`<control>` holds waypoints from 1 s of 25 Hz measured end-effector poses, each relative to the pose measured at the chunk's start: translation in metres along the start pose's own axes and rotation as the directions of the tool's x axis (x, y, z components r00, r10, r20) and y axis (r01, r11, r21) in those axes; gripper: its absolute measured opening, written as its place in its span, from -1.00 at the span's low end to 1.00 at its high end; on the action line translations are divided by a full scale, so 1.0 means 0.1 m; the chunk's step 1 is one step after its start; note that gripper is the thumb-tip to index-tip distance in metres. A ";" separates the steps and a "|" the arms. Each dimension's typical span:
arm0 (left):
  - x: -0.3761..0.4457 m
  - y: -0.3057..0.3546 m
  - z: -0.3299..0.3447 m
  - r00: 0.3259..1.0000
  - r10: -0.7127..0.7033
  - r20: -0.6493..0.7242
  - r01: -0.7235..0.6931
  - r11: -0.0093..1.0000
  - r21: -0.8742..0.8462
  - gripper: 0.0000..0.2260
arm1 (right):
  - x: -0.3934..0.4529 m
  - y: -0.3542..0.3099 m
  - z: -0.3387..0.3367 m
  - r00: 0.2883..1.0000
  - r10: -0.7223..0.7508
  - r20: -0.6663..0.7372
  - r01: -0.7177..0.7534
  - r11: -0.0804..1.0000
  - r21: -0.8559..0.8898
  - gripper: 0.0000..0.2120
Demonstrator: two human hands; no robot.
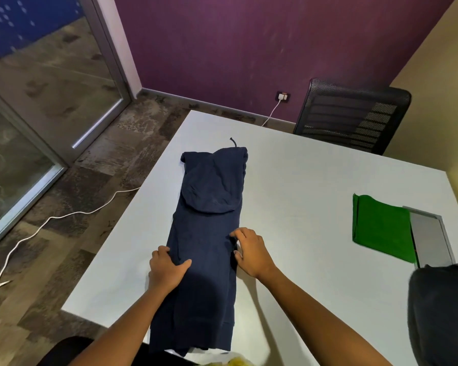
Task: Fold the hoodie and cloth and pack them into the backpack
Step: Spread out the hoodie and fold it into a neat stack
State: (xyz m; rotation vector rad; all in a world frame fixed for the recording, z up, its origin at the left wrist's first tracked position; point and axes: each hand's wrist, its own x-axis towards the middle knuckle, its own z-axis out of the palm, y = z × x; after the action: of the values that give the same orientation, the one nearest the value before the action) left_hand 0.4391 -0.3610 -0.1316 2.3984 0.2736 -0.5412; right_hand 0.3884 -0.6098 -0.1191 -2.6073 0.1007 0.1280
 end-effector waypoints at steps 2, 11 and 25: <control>-0.18 -0.16 0.04 0.994 -0.104 0.015 0.105 0.994 -0.039 -0.21 | -0.15 0.00 0.00 1.000 -0.003 0.002 0.003 1.000 0.013 -0.60; -0.82 -0.70 0.17 0.956 -0.290 0.046 0.293 0.940 -0.177 -0.32 | -0.96 -0.09 0.15 0.996 -0.028 0.083 0.023 0.998 0.057 -0.62; -1.77 -0.59 0.74 0.919 -0.150 0.365 0.363 0.684 -0.632 -0.59 | -2.02 0.10 0.19 0.953 -0.158 0.258 0.131 0.984 0.119 -0.28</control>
State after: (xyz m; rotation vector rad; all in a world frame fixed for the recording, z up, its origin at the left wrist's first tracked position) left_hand 0.2385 -0.3738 -0.1369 1.5255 0.5837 -0.7497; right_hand 0.1855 -0.5988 -0.1182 -2.4611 -0.1758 0.4087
